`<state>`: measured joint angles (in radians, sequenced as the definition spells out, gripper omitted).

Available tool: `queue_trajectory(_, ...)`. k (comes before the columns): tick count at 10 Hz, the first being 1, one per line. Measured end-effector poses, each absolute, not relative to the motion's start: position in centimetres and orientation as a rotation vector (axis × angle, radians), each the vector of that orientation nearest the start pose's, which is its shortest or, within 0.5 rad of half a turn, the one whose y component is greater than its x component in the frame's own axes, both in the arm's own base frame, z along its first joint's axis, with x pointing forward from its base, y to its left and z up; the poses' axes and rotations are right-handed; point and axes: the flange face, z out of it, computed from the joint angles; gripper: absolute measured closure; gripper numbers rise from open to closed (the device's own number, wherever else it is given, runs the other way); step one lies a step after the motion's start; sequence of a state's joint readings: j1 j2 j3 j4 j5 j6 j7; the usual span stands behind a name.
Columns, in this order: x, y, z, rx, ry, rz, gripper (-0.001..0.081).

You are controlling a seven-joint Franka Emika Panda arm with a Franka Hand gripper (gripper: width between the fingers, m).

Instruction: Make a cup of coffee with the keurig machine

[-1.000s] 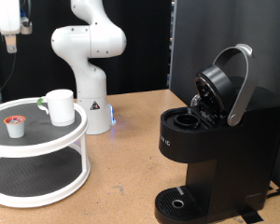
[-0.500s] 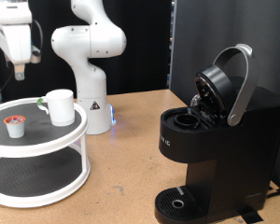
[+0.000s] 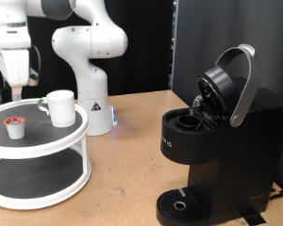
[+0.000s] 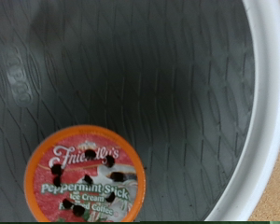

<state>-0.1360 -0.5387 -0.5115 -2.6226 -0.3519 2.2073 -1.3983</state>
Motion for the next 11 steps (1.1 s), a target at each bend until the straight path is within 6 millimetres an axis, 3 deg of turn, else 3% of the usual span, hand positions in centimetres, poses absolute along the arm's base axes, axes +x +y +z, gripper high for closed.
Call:
queue_trajectory(5,31.0,-25.0,36.9,-2.83,-1.609,0.01,0.0001)
queue_trajectory(11,29.8,-24.5,34.2,-2.788,-1.671,-0.044,0.0001)
